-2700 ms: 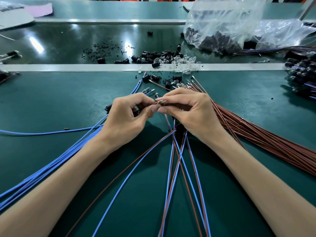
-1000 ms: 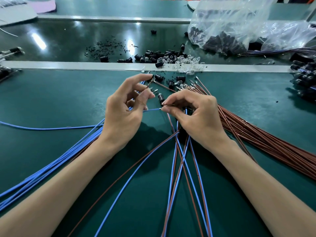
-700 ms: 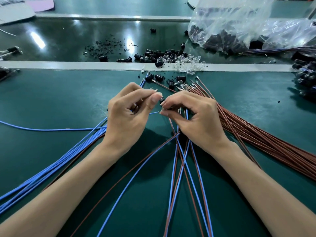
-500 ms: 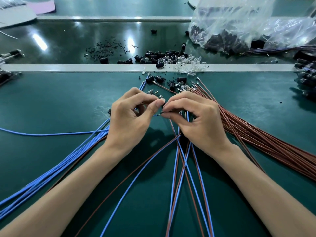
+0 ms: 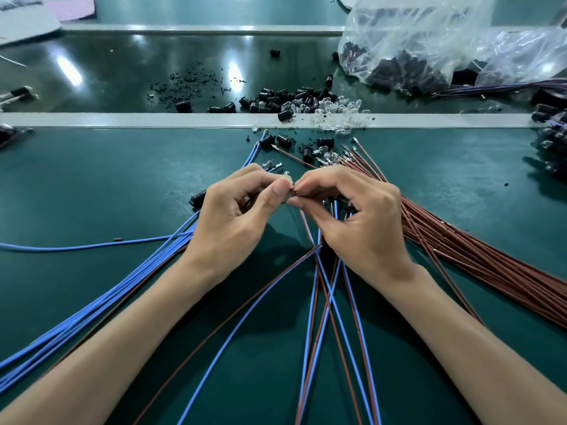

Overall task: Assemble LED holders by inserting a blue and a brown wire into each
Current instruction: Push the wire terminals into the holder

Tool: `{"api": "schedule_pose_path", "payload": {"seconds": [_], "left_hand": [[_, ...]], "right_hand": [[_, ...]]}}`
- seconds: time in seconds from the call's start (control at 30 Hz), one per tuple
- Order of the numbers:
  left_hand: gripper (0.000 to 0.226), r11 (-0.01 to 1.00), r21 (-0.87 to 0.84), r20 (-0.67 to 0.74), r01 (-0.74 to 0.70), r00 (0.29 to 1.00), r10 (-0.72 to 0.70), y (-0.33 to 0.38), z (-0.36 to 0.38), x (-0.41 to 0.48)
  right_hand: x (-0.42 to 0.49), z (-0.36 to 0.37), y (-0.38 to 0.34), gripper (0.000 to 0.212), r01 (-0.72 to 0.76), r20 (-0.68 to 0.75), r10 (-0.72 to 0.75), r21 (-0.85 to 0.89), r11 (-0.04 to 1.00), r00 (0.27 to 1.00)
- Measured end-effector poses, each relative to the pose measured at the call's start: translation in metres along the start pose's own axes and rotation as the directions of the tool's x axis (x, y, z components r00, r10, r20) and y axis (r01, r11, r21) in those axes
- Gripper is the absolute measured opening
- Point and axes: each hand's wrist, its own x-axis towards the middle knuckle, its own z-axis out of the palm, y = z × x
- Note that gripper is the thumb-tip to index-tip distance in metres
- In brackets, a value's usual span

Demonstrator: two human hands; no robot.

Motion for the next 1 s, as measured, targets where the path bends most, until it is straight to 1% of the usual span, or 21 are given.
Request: {"api": "schedule_pose_path", "payload": {"seconds": [0.13, 0.3, 0.47, 0.67, 0.87, 1.0], "left_hand": [[0.008, 0.998, 0.046, -0.02, -0.034, 0.999, 0.035, 0.0017, -0.0004, 0.0005], [0.007, 1.0, -0.015, -0.064, -0.007, 0.998, 0.006, 0.001, -0.0009, 0.0001], [0.004, 0.999, -0.04, -0.106, 0.0, 0.994, -0.004, -0.0004, -0.0011, 0.0015], [0.007, 0.988, -0.144, -0.077, 0.057, 0.995, -0.069, 0.0004, -0.0015, 0.0021], [0.012, 0.981, -0.175, 0.009, 0.083, 0.997, -0.082, 0.0063, -0.003, 0.0023], [0.006, 0.968, -0.227, 0.032, 0.109, 0.994, -0.104, 0.0071, -0.0039, 0.0029]], "right_hand": [[-0.0003, 0.0007, -0.0007, 0.014, 0.005, -0.002, -0.005, -0.012, 1.0, 1.0], [-0.0012, 0.0005, -0.0015, 0.012, 0.013, -0.028, -0.014, -0.034, 0.999, 1.0], [-0.0012, 0.0016, -0.0027, 0.012, -0.003, -0.061, 0.0, -0.052, 0.999, 0.998], [-0.0014, 0.0016, -0.0035, 0.012, 0.031, -0.109, -0.039, -0.071, 0.997, 0.993], [-0.0013, 0.002, -0.0035, 0.011, 0.062, -0.126, -0.072, -0.086, 0.994, 0.989], [-0.0006, 0.0024, -0.0043, 0.011, 0.078, -0.128, -0.09, -0.092, 0.993, 0.988]]}}
